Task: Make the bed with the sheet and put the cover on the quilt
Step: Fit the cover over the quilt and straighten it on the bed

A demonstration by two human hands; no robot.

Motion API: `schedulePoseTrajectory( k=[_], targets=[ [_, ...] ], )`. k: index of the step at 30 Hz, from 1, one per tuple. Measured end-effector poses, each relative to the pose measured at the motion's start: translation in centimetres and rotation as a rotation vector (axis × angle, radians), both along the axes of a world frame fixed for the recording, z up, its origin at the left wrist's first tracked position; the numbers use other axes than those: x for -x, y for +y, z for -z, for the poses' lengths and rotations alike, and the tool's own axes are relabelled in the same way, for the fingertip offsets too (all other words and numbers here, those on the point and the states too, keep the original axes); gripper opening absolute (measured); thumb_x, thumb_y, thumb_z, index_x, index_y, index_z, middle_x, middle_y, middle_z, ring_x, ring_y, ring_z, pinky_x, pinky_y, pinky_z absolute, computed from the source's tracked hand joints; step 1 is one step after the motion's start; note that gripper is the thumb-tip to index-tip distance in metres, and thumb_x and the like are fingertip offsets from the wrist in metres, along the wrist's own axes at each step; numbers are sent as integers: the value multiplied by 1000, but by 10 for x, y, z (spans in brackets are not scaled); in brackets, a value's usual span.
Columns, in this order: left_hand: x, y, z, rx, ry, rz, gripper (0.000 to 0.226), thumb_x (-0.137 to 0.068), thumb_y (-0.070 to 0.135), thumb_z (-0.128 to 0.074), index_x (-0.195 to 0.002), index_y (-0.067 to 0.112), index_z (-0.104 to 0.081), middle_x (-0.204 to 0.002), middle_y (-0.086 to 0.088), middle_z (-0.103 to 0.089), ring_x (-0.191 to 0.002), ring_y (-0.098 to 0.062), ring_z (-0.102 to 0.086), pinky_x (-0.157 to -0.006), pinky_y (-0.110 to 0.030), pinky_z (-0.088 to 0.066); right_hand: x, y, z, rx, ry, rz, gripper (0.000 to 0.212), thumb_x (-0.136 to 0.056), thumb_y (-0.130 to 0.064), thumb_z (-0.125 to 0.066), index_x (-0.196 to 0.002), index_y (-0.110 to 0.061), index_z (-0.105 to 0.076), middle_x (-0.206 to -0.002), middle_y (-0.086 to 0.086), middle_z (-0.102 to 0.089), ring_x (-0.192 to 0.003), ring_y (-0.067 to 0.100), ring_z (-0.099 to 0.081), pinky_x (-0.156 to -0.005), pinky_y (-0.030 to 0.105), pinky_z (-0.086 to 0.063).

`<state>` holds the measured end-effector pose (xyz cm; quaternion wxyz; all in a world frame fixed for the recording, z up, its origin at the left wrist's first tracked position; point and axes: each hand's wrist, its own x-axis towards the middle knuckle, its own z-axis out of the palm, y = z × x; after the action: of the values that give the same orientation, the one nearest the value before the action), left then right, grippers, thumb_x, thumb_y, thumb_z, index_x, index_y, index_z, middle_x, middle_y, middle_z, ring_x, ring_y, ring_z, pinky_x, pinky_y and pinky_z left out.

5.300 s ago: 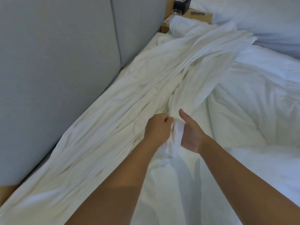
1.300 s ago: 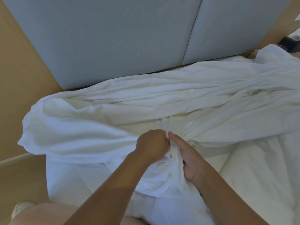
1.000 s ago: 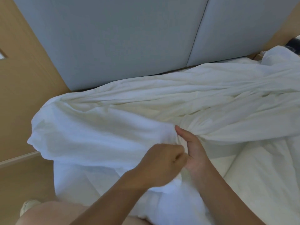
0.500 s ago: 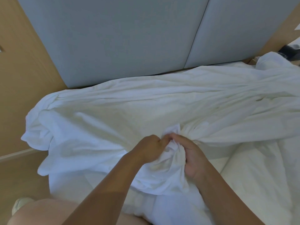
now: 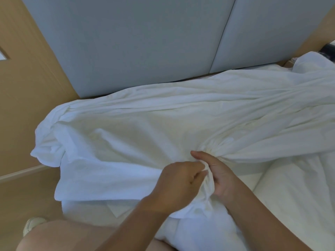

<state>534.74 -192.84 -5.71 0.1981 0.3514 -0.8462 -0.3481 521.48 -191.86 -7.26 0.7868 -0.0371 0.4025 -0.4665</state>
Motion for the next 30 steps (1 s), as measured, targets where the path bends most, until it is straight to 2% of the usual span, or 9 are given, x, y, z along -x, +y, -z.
schedulePoseTrajectory(
  k=[3, 5, 7, 12, 16, 20, 24, 27, 30],
  targets=[
    [-9, -12, -10, -407, 67, -41, 35, -90, 41, -55, -63, 20, -59, -59, -1, -57, -57, -8, -50, -60, -27, -40, -1, 3, 6, 101, -49, 92, 54, -27, -8, -94, -73, 2, -69, -69, 17, -67, -62, 28, -69, -59, 33, -58],
    [-15, -32, -18, -602, 157, -246, 35, -89, 45, -55, -75, 15, -65, -68, 2, -65, -65, -8, -59, -70, -29, -44, -6, 3, 2, 231, -157, 95, 49, -57, -14, -86, -100, 5, -69, -97, 19, -69, -92, 30, -68, -85, 38, -55],
    [-15, -50, -15, -505, 76, -491, 49, -84, 59, -51, -86, 12, -62, -80, 1, -66, -76, -17, -63, -74, -33, -46, -4, 7, -4, 291, -159, 48, 54, -74, -18, -76, -120, 6, -60, -118, 20, -63, -112, 32, -60, -98, 42, -46],
    [12, -56, 0, -398, -534, -271, 64, -88, 62, -41, -104, 3, -61, -111, -17, -62, -105, -34, -57, -92, -39, -46, -1, 26, 3, 149, -86, 94, 67, -23, -13, -99, -84, 3, -76, -89, 21, -72, -78, 32, -71, -59, 39, -58],
    [27, -42, 0, -469, -310, -172, 37, -94, 20, -48, -59, 10, -42, -62, -5, -46, -64, -22, -48, -58, -26, -36, -5, 31, 8, 78, 5, 91, 61, -18, -8, -97, -74, 2, -75, -78, 18, -71, -69, 29, -71, -56, 38, -57],
    [18, -27, -24, -137, -72, -125, 35, -99, 21, -40, -65, 12, -40, -73, -1, -42, -71, -18, -43, -66, -29, -32, -8, 20, 2, 176, -21, 140, 64, -28, -22, -99, -84, -1, -76, -87, 18, -72, -79, 27, -72, -62, 36, -58],
    [6, -10, -40, 4, -229, 167, 40, -101, 25, -33, -62, 22, -28, -74, 1, -41, -72, -21, -46, -73, -31, -33, -3, -3, -6, 236, -75, 194, 65, -18, -30, -97, -75, -5, -76, -76, 14, -72, -68, 25, -71, -60, 34, -58],
    [-6, -19, -44, -286, -146, 74, 38, -101, 26, -34, -63, 20, -37, -74, -1, -51, -73, -21, -52, -73, -32, -39, 0, -12, -9, 181, -79, 123, 44, -49, -23, -91, -84, -1, -74, -83, 16, -71, -78, 28, -70, -75, 38, -57],
    [-16, -40, -41, -447, 104, -276, 38, -95, 40, -43, -68, 15, -49, -66, -2, -62, -63, -20, -59, -74, -36, -49, 2, -7, -3, 229, -11, 163, 55, -97, -38, -37, -129, 3, -53, -130, 21, -56, -126, 33, -49, -113, 45, -26]
  ],
)
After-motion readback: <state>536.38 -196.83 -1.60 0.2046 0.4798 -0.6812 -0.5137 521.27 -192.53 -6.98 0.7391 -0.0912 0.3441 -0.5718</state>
